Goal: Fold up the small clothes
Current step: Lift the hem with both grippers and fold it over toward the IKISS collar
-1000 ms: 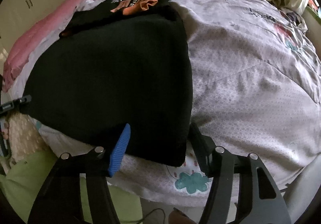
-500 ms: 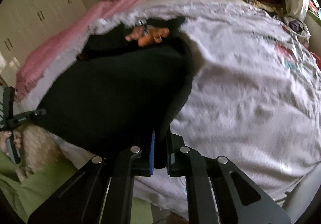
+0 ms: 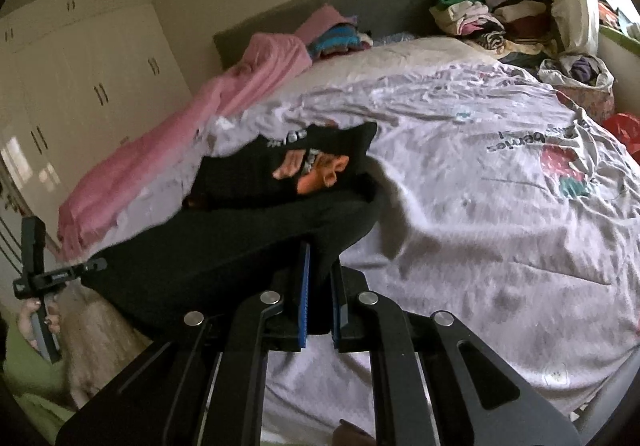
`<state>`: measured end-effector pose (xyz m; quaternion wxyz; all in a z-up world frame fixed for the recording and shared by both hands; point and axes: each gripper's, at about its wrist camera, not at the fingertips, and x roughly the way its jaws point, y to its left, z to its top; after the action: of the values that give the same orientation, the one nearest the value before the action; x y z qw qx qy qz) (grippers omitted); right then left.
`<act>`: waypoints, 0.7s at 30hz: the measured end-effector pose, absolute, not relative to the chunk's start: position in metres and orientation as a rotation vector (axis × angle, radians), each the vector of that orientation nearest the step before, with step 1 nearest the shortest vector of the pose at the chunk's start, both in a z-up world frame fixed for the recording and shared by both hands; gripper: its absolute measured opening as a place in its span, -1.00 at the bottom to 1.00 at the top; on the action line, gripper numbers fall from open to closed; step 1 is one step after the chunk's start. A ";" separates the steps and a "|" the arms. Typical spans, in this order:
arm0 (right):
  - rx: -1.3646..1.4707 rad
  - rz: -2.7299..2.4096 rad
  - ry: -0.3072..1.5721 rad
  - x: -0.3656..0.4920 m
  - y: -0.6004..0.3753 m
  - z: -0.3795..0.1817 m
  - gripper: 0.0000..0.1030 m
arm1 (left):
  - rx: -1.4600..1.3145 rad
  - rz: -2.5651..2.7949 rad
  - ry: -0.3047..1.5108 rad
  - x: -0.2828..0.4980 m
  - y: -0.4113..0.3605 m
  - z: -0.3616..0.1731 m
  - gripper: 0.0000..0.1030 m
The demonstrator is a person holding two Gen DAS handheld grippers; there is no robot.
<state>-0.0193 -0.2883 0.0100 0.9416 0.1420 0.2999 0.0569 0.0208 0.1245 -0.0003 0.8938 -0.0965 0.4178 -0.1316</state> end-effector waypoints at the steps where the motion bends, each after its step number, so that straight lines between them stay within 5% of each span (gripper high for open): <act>1: 0.297 0.116 0.603 -0.019 -0.290 0.012 -0.86 | -0.201 -0.269 0.859 0.022 0.124 0.003 -0.96; 21: 0.296 0.068 0.494 0.004 -0.294 0.042 -0.86 | -0.119 -0.196 0.758 0.042 0.106 0.053 -0.96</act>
<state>0.0040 -0.2939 0.0424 0.9582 0.1460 0.2437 0.0334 0.0420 0.1055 0.0533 0.9227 -0.0581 0.3690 -0.0952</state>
